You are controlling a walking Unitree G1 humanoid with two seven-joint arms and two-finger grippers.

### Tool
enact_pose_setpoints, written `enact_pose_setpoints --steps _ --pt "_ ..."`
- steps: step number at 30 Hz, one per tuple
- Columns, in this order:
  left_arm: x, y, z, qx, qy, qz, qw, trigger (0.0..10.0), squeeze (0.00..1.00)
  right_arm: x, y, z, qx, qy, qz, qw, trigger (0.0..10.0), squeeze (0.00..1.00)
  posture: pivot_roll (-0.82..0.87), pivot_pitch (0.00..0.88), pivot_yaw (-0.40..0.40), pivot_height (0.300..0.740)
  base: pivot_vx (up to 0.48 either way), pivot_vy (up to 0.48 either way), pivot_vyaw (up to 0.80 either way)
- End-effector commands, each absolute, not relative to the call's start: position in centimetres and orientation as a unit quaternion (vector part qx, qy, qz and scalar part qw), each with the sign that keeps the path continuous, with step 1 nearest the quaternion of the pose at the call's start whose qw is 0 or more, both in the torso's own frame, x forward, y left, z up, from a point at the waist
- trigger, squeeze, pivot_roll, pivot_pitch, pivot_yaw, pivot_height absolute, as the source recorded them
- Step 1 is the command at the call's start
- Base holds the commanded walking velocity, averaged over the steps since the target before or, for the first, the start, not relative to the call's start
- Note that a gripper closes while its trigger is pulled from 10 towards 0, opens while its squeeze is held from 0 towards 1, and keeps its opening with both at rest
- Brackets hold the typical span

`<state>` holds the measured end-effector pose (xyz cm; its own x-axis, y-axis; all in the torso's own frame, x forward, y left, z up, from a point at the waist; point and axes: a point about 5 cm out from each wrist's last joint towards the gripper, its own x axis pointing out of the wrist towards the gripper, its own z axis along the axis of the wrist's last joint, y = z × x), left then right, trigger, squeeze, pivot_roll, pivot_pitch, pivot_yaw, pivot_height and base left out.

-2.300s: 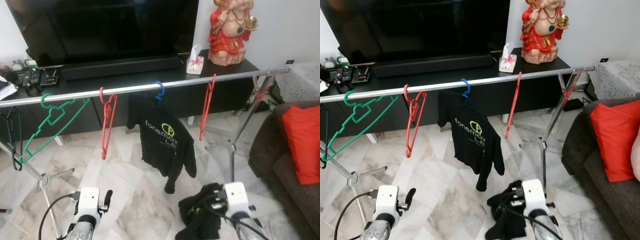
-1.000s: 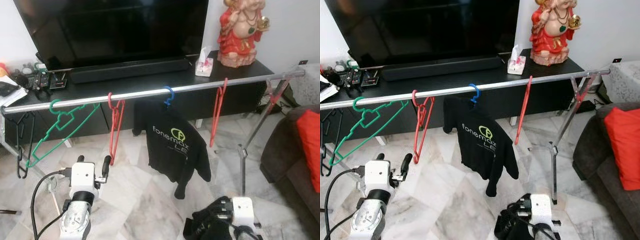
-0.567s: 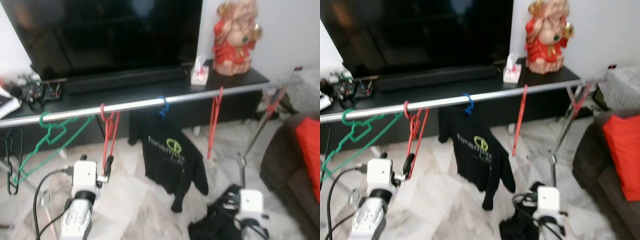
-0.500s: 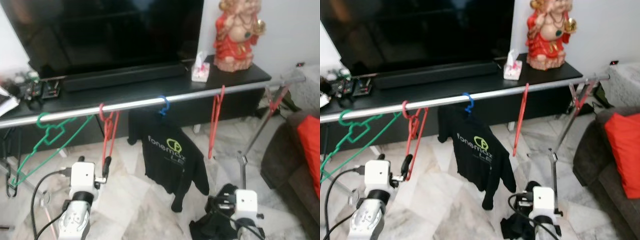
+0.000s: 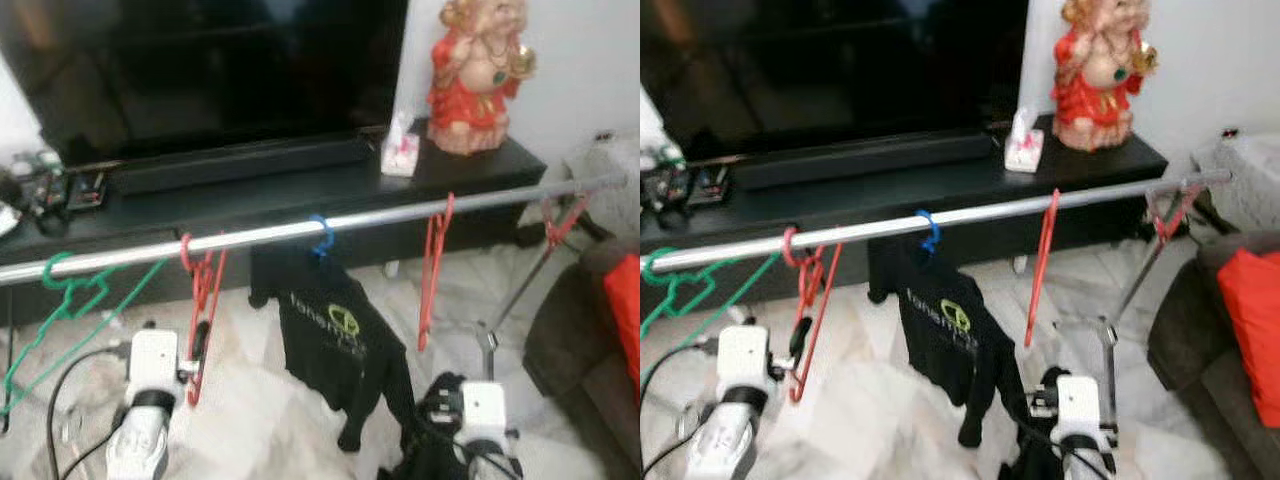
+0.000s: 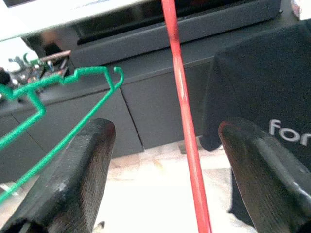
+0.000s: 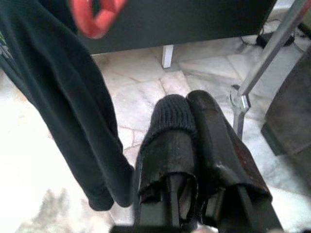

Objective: Hang hanger

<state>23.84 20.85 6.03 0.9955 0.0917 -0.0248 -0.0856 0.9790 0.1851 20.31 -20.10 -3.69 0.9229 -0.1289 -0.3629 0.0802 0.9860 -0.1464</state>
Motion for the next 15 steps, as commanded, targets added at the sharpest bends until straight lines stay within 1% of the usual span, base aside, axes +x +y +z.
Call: enact_pose_setpoints --steps 1,7,14,15 --pt "23.8 20.6 6.0 0.087 0.019 0.044 0.995 10.0 0.00 20.4 -20.8 -3.4 -0.067 0.184 -0.062 0.979 10.0 0.00 -0.11 0.000 0.038 0.740 0.277 0.000 0.00" --pt "23.7 21.8 5.8 0.077 0.035 0.070 0.994 10.0 0.00 20.4 -20.5 -3.5 -0.067 0.187 -0.053 0.979 10.0 0.00 -0.11 0.000 0.030 0.740 0.273 0.000 0.00" --pt "24.1 22.5 5.5 0.064 0.056 0.081 0.993 10.0 0.00 20.4 -20.3 -3.6 -0.066 0.188 -0.049 0.979 10.0 0.00 -0.11 0.000 0.029 0.740 0.000 0.000 0.00" --pt "24.0 22.7 5.1 0.057 0.074 0.087 0.992 10.0 0.00 20.4 -20.3 -3.6 -0.066 0.190 -0.048 0.978 10.0 0.00 -0.10 0.000 0.027 0.740 0.000 0.000 0.00"
